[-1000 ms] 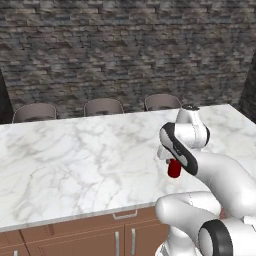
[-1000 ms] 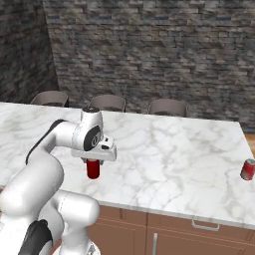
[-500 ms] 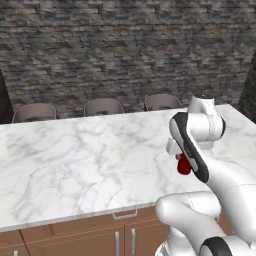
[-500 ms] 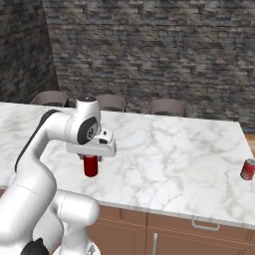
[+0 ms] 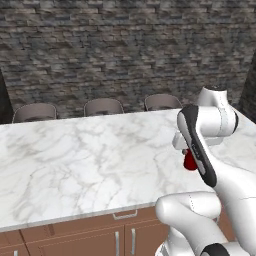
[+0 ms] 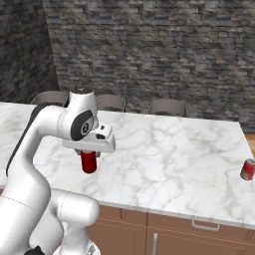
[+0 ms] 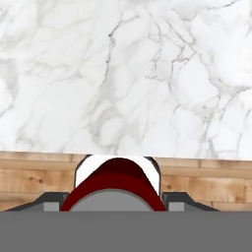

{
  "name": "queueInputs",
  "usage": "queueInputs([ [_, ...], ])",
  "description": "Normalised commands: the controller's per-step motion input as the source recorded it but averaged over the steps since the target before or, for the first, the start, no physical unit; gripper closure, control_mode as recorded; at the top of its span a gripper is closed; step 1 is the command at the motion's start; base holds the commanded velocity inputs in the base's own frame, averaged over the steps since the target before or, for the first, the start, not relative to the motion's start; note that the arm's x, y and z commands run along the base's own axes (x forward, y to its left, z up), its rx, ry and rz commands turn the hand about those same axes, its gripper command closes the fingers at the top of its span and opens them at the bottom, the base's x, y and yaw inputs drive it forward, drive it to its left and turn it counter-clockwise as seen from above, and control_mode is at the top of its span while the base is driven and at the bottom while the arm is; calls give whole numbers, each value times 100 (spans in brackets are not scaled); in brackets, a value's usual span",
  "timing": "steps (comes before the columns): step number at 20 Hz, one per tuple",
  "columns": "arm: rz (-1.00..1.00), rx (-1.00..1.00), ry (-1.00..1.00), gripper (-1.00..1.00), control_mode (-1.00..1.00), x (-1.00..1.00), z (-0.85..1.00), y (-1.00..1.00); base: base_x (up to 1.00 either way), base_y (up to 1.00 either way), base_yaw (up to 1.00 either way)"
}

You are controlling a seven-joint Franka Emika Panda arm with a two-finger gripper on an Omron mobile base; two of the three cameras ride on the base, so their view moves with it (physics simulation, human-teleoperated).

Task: Four empty soda cans are scattered around the kitchen. Gather all the cans and cluster them next to the stove for recycling.

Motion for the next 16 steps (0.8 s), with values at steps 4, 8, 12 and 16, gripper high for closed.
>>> queueInputs([
  [4,-3,0,-5,100,-100,0,29,0,0,0,0],
  [8,-3,0,-6,100,-100,0,29,0,0,0,0],
  [12,-4,0,-4,100,-100,0,28,0,0,0,0],
  [16,-2,0,0,100,100,0,12,0,-1,-5,-5],
])
